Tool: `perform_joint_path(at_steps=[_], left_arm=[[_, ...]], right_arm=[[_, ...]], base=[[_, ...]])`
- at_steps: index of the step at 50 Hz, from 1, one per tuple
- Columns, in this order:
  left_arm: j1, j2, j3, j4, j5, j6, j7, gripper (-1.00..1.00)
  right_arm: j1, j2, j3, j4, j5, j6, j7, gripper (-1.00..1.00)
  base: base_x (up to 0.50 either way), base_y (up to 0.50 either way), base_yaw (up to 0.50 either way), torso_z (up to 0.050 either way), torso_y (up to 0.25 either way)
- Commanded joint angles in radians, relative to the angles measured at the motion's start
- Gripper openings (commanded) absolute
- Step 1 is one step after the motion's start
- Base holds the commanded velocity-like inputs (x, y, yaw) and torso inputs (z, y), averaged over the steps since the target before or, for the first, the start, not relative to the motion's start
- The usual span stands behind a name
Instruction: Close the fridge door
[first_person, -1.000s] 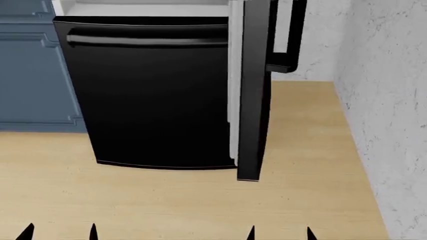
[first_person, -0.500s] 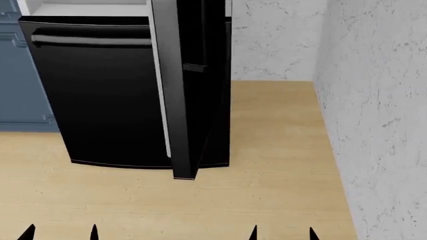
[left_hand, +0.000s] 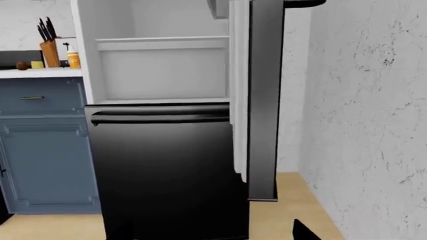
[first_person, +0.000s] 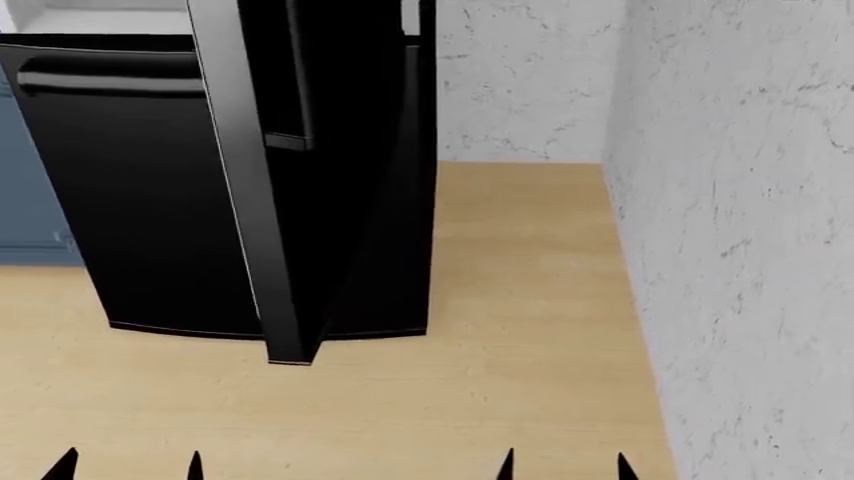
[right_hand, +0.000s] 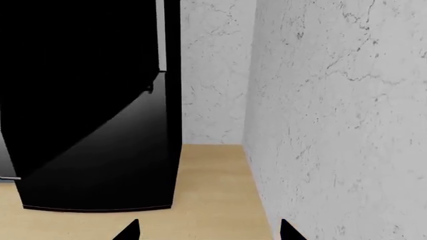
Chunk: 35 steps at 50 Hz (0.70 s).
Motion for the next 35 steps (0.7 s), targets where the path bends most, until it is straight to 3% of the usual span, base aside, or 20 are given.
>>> perform_joint_path(at_steps=[1,23,35], left_arm=[[0.001,-0.006,0.012,0.007,0.001,-0.002,-0.006,1.00],[-0.003,-0.016,0.024,0.004,-0.008,-0.002,-0.017,1.00],[0.003,-0.025,0.049,0.014,-0.015,0.000,0.001,1.00]], right_arm=[[0.002,0.005,-0.006,0.011,0.009,-0.009,0.005,1.00],[0.006,0.013,-0.014,0.005,0.028,-0.007,0.021,1.00],[0.016,0.016,-0.019,0.014,0.036,-0.003,0.028,1.00]], base=[[0.29,-0.36,0.00,0.000,0.000],[0.29,-0.40,0.00,0.000,0.000],[0.22,-0.15,0.00,0.000,0.000]])
